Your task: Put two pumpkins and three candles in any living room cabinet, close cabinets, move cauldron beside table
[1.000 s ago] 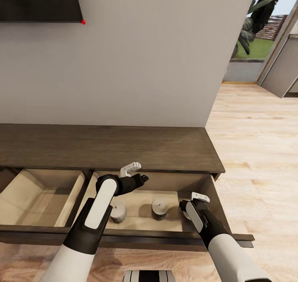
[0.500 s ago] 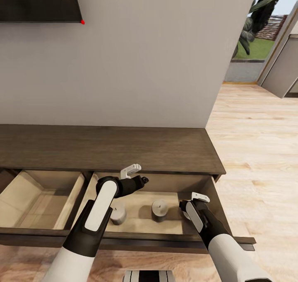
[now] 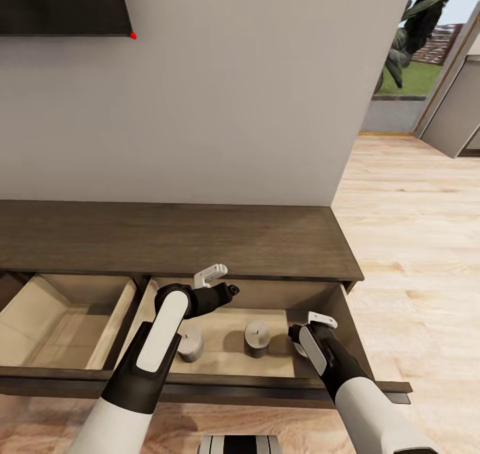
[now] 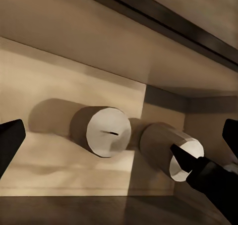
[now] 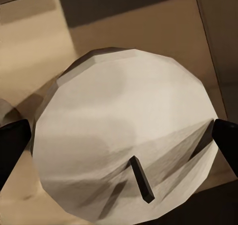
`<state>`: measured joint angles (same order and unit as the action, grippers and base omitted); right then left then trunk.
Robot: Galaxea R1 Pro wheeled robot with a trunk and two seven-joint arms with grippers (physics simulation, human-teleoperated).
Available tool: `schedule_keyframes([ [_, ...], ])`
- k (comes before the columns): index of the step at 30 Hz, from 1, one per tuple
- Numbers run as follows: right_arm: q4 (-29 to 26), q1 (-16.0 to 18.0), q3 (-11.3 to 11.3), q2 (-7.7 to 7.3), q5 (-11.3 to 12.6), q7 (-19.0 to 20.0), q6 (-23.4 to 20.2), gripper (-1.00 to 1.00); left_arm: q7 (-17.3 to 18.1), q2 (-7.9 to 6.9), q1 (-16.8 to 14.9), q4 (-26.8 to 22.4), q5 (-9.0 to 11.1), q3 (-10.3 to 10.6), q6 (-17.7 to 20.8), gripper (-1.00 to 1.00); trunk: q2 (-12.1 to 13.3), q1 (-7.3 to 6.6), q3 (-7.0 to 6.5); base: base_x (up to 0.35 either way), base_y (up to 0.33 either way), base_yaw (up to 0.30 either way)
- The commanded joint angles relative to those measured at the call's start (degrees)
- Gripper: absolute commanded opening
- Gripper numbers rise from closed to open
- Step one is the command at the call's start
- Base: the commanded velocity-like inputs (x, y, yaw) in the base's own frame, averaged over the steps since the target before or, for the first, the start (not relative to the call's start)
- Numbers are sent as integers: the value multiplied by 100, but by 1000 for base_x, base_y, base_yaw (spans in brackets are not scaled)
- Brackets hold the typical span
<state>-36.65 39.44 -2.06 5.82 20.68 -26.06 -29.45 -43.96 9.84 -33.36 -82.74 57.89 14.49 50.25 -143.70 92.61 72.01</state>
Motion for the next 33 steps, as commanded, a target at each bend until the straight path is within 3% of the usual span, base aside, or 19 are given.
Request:
schedule_keyframes([
  [1,-9,2,-22,-3,53,-46,-11,-100,-60,1,-4,-6,55,3,6,100,-2,-1,5,0,0,0],
  [8,-35,2,-36,-10,46,70,84,-100,-60,1,-4,-6,55,2,7,100,-2,-1,5,0,0,0],
  [11,-41,-10,-55,-11,32,140,482,-100,-60,1,-4,-6,55,2,8,100,-2,-1,5,0,0,0],
  [18,-27,-51,-83,-11,-19,291,948,-100,-60,1,-4,-6,55,2,5,100,-2,-1,5,0,0,0],
  [19,-25,-54,-83,-11,-19,305,993,100,-60,-1,-4,-6,55,3,4,100,-2,-1,5,0,0,0],
  [22,13,-75,-87,-27,-28,328,1183,100,-60,1,-4,-6,55,5,3,100,-2,-1,5,0,0,0],
  [33,44,-68,-84,-46,-12,330,1179,100,-60,1,-4,-6,55,-12,8,100,-2,-1,5,0,0,0],
])
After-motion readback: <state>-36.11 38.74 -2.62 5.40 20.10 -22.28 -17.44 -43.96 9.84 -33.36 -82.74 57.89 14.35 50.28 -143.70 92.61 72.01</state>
